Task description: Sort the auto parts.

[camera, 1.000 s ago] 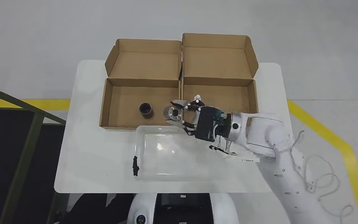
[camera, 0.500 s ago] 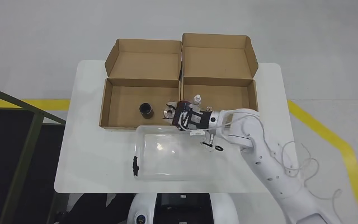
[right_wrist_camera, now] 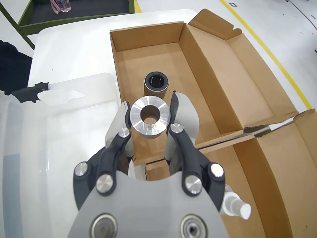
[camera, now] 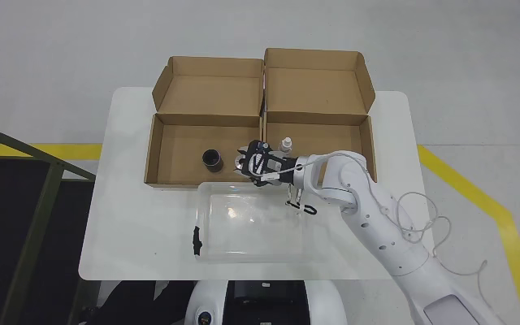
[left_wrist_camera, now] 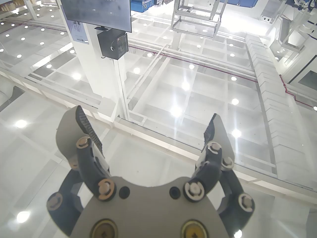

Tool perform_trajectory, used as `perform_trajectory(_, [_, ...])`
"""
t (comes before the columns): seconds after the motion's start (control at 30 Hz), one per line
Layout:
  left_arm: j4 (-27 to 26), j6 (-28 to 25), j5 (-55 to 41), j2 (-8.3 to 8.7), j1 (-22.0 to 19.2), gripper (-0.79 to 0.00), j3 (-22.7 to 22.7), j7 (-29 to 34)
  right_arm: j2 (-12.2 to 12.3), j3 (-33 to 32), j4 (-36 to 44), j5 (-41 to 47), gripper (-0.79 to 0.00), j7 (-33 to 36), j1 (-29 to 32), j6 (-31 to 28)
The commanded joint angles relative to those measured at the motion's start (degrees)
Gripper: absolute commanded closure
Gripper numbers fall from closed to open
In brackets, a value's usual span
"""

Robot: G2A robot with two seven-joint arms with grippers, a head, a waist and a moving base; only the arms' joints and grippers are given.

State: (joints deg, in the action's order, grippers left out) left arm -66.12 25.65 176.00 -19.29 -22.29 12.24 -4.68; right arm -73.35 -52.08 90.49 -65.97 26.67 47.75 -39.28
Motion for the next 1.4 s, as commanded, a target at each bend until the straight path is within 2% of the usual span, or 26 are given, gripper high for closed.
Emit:
perform_trajectory(0.0, [0.0,0.0,0.0,0.0,0.0,-0.785,0.0,0.0,0.0,0.0,0.0,0.0,0.0,0.0,0.0,0.0])
perform_trajectory(0.27, [0.0,0.0,0.0,0.0,0.0,-0.785,0.0,0.0,0.0,0.0,0.0,0.0,0.0,0.0,0.0,0.0])
perform_trajectory(0.43, [0.0,0.0,0.0,0.0,0.0,-0.785,0.0,0.0,-0.39,0.71,-2.2,-1.03,0.0,-2.73,-0.24,2.5])
perform_trajectory(0.8, [0.0,0.0,0.0,0.0,0.0,-0.785,0.0,0.0,-2.92,6.02,-11.32,2.69,0.0,-1.19,-6.4,4.08])
perform_trajectory(1.37, [0.0,0.0,0.0,0.0,0.0,-0.785,0.0,0.0,-7.78,13.12,-25.59,10.68,0.0,5.45,-15.24,6.44])
